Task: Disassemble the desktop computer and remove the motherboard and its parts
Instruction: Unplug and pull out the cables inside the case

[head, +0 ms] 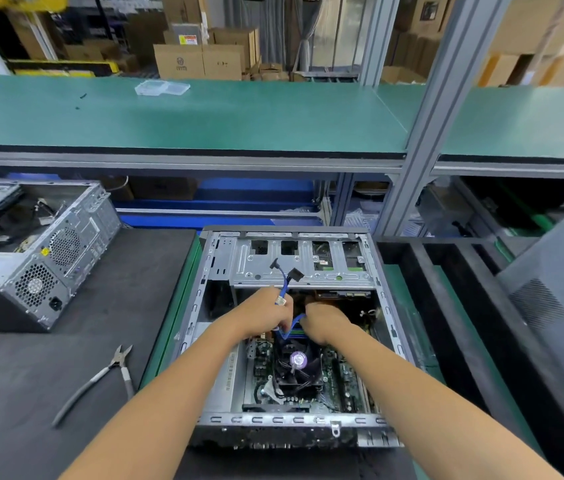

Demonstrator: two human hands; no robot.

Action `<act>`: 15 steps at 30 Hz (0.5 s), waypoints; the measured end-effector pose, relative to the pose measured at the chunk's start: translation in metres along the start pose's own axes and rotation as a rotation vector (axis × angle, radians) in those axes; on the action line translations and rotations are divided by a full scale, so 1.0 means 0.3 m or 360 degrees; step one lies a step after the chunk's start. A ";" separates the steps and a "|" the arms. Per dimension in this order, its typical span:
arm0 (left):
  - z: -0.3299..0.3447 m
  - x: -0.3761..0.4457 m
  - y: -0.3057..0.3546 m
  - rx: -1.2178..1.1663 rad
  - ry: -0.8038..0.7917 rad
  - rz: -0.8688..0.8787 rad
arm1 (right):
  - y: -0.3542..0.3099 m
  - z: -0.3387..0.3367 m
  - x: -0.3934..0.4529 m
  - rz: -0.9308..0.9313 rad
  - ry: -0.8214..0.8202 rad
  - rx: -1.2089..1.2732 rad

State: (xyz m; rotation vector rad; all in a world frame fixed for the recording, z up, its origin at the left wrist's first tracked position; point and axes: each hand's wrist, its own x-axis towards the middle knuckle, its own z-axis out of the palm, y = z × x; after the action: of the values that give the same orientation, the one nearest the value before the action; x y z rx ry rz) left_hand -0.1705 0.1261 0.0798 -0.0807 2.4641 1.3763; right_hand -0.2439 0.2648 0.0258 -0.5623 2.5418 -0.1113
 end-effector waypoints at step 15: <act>-0.063 -0.032 0.244 -0.0811 0.0479 0.0525 | -0.028 -0.157 -0.238 -0.0645 -0.0186 0.0065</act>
State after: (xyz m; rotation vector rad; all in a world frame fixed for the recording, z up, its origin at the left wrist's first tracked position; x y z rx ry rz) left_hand -0.1807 0.1484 0.1520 0.0069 2.3583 2.2614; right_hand -0.2098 0.2852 0.1020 -1.0299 2.2762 -0.2655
